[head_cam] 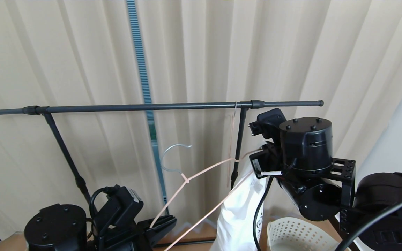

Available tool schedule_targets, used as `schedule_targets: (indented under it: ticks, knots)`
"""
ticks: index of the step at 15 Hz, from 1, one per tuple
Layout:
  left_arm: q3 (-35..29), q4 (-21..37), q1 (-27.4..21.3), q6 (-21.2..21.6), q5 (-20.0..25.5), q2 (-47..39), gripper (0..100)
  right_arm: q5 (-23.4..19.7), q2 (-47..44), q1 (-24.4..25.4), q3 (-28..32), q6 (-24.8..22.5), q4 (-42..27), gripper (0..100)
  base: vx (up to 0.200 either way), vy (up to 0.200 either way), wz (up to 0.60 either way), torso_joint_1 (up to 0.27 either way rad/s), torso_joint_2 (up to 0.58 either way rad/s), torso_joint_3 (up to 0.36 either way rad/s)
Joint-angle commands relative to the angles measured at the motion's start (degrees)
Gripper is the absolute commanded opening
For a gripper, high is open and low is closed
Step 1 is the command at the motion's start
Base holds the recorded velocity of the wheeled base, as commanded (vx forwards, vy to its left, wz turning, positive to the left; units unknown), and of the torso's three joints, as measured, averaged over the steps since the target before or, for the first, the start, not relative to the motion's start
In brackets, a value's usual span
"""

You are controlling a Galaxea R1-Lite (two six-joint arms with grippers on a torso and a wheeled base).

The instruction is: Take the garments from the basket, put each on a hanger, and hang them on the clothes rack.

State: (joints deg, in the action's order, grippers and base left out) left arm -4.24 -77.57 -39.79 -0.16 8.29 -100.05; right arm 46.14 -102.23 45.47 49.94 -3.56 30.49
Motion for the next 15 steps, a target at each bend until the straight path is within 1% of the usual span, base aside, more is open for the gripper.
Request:
schedule_targets:
  ticks: [1,4,5,6,9,15]
  knots:
    - [-0.3,0.0,0.1,0.0,0.0,-0.7,0,0.4,0.1,1.6,-0.5,0.0,0.1,0,0.0,0.0,0.0,0.0,0.0,0.0]
    - [-0.3,0.0,0.2,0.0,-0.2,-0.8,0,1.8,0.1,4.4,-1.3,0.0,0.1,0,0.0,0.0,0.0,0.0,0.0,0.0]
    - [-0.3,0.0,0.2,0.0,-0.2,-0.8,0,1.8,0.1,4.4,-1.3,0.0,0.1,0,0.0,0.0,0.0,0.0,0.0,0.0]
    - [-0.3,0.0,0.2,0.0,-0.2,-0.8,0,2.6,0.2,5.9,-1.4,0.0,0.1,0,0.0,0.0,0.0,0.0,0.0,0.0]
    - [-0.3,0.0,0.2,0.0,-0.2,-0.8,0,3.4,0.5,8.4,-2.0,0.3,0.1,0,0.0,0.0,0.0,0.0,0.0,0.0]
    - [-0.3,0.0,0.2,-0.7,-0.1,-0.9,0,3.5,0.8,13.4,-2.2,1.7,0.1,0,0.0,0.0,0.0,0.0,0.0,0.0]
